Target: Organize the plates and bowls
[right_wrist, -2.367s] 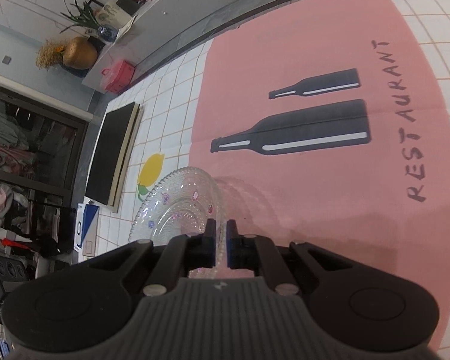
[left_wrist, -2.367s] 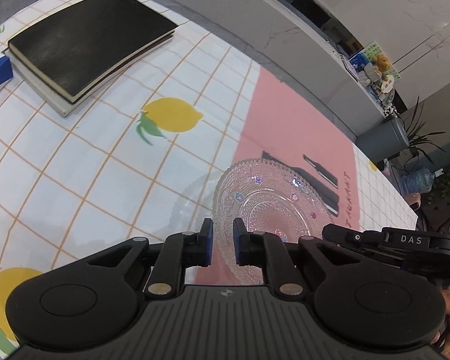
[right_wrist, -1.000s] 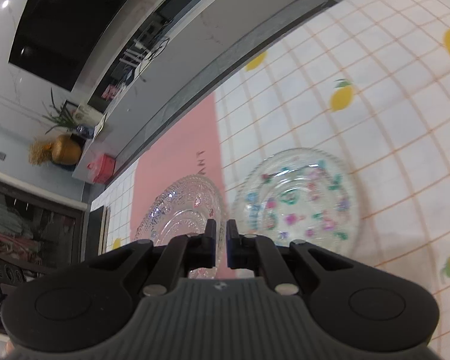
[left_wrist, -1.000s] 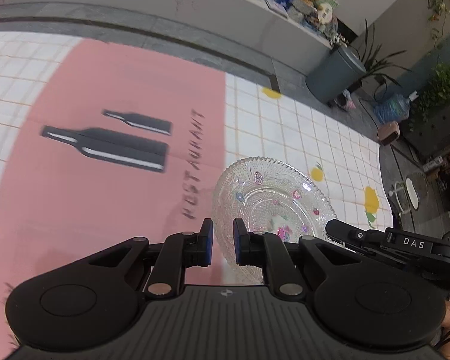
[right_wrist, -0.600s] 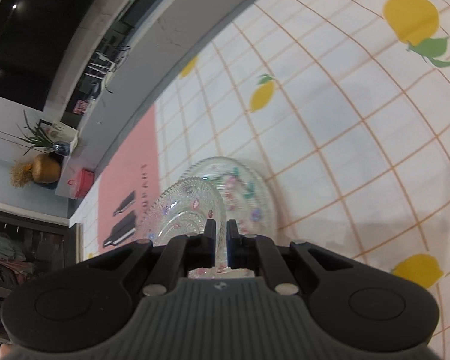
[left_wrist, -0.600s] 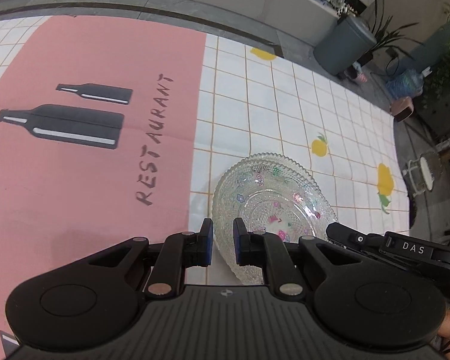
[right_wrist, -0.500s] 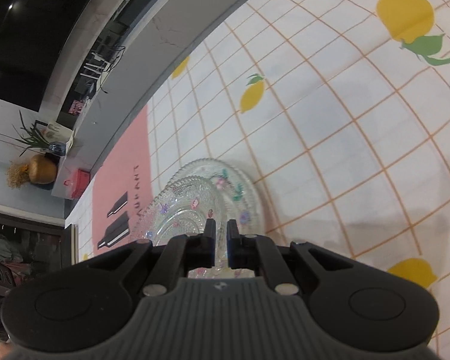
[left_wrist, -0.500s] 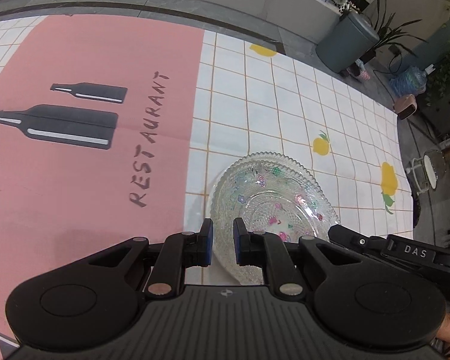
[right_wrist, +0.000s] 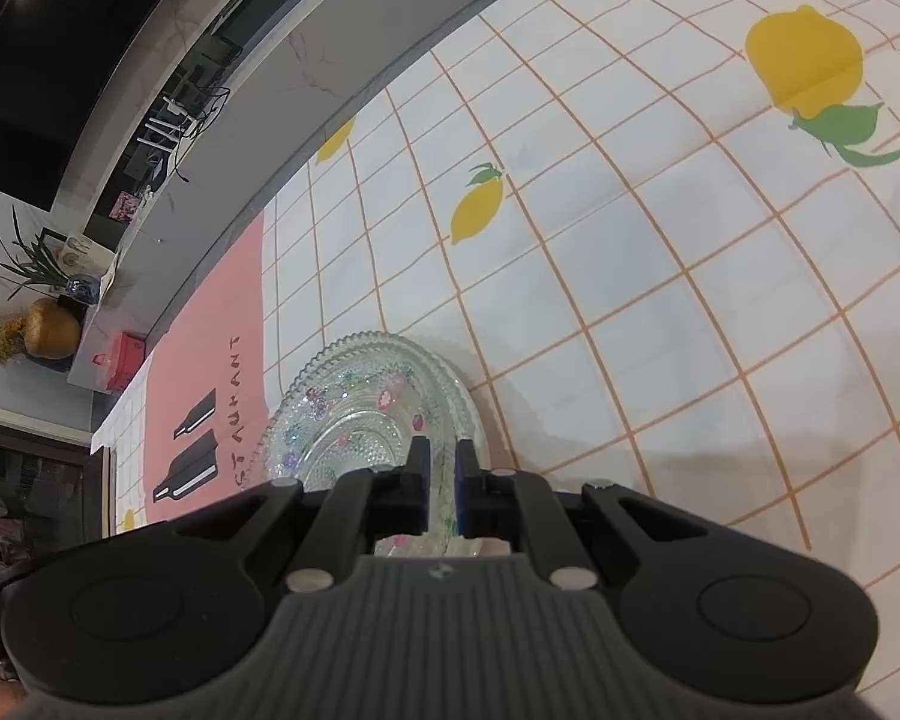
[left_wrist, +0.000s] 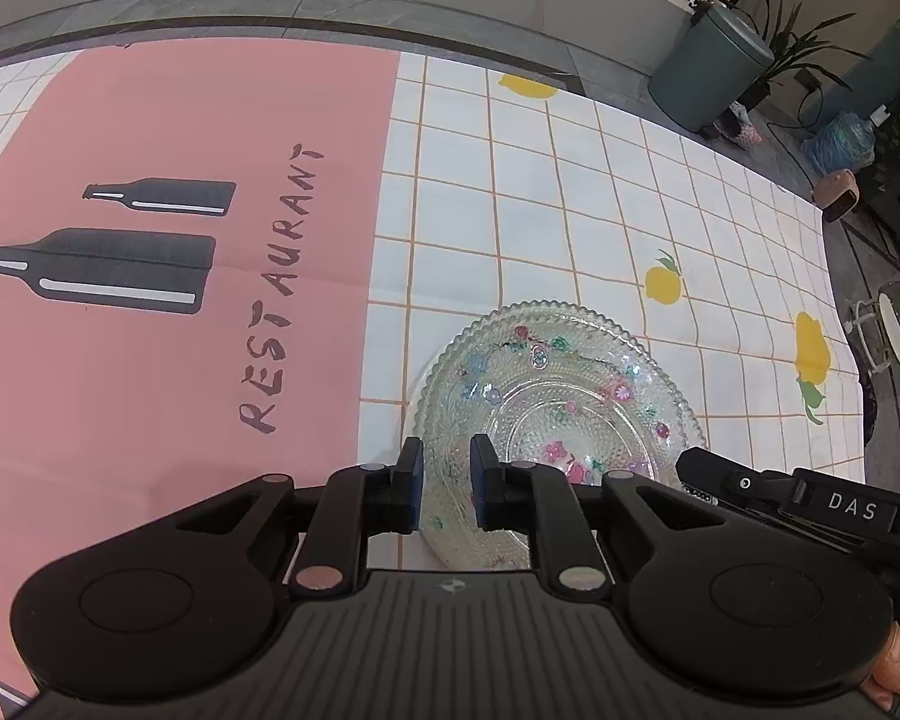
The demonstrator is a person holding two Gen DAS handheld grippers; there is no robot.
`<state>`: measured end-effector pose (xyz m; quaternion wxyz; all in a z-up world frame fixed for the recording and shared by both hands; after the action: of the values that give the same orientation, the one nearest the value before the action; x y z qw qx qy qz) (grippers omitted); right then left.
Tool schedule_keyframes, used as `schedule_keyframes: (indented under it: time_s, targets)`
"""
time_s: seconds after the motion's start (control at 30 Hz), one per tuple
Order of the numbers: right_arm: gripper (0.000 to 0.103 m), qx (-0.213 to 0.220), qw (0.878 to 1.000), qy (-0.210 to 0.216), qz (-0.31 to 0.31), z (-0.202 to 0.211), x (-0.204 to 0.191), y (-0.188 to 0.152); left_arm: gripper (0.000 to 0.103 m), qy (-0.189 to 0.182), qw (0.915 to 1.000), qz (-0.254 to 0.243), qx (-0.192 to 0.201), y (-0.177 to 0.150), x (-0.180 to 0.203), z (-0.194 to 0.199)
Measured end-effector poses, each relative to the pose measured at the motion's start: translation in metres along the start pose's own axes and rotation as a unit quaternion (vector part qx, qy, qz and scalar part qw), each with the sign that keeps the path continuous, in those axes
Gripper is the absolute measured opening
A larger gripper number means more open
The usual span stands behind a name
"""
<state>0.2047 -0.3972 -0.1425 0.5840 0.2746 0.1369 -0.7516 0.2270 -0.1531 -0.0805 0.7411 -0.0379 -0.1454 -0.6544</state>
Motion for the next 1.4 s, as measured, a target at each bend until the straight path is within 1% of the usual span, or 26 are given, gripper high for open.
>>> schedule_keyframes:
  time_s: [0.13, 0.3, 0.5, 0.77, 0.83, 0.87, 0.9, 0.93, 1.0, 1.07, 1.1, 1.2, 1.27, 1.4]
  targets:
    - [0.008, 0.008, 0.999, -0.033, 0.024, -0.001, -0.01, -0.002, 0.018, 0.007, 1.0, 0.003, -0.003, -0.001, 0.001, -0.004]
    - [0.009, 0.012, 0.998, -0.049, 0.039, -0.002, -0.014, -0.002, 0.018, 0.015, 0.9999, 0.004, -0.004, -0.002, 0.002, -0.006]
    - [0.012, 0.017, 0.993, -0.087, 0.081, -0.004, -0.026, -0.006, 0.021, 0.031, 0.9995, 0.001, -0.004, -0.004, 0.006, -0.01]
    - [0.014, 0.03, 0.988, -0.103, 0.112, -0.005, -0.03, -0.006, 0.021, 0.024, 0.9997, 0.007, -0.005, -0.004, 0.005, -0.01]
    - [0.015, 0.035, 0.985, -0.115, 0.124, -0.004, -0.033, -0.007, 0.021, 0.021, 0.9997, 0.003, -0.008, -0.005, 0.005, -0.01]
    - [0.018, 0.04, 0.982, -0.127, 0.132, -0.004, -0.034, -0.007, 0.021, 0.015, 0.9998, 0.002, -0.012, -0.005, 0.004, -0.011]
    - [0.032, 0.045, 0.98, -0.138, 0.138, -0.003, -0.035, -0.007, 0.021, 0.011, 0.9999, 0.003, -0.012, -0.005, 0.003, -0.009]
    - [0.037, 0.049, 0.978, -0.142, 0.142, -0.002, -0.035, -0.007, 0.021, 0.011, 0.9999, 0.004, -0.009, -0.004, 0.002, -0.007]
    - [0.038, 0.049, 0.98, -0.139, 0.135, -0.002, -0.032, -0.006, 0.022, 0.013, 0.9999, 0.005, -0.003, -0.002, 0.0, -0.002]
    - [0.039, 0.049, 0.982, -0.135, 0.122, -0.001, -0.027, -0.003, 0.028, 0.008, 0.9999, 0.005, 0.003, 0.001, -0.002, 0.004]
    - [0.039, 0.046, 0.984, -0.131, 0.114, -0.002, -0.025, -0.002, 0.029, 0.006, 1.0, 0.003, 0.005, 0.002, -0.003, 0.007]
    - [0.039, 0.039, 0.989, -0.108, 0.088, -0.002, -0.018, 0.0, 0.034, 0.002, 1.0, -0.003, 0.009, 0.006, -0.004, 0.012]
    - [0.039, 0.038, 0.992, -0.09, 0.076, -0.002, -0.016, 0.001, 0.04, 0.0, 1.0, -0.006, 0.004, 0.009, -0.004, 0.01]
    - [0.04, 0.037, 0.997, -0.056, 0.04, -0.004, -0.01, 0.004, 0.041, 0.005, 0.9998, -0.011, -0.017, 0.013, -0.003, -0.004]
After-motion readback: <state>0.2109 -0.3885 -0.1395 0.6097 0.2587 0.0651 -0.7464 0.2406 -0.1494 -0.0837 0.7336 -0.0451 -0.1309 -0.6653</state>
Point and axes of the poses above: each gripper's, at about its wrist camera, not at the fingertips, and z roughly against the way its jaws point, x to its right, y to its top, the point moved 4 cm from there along -z, roughly the way its jaws point, and after that the axes turned 12 degrees about -x, right-handed, at the moved point
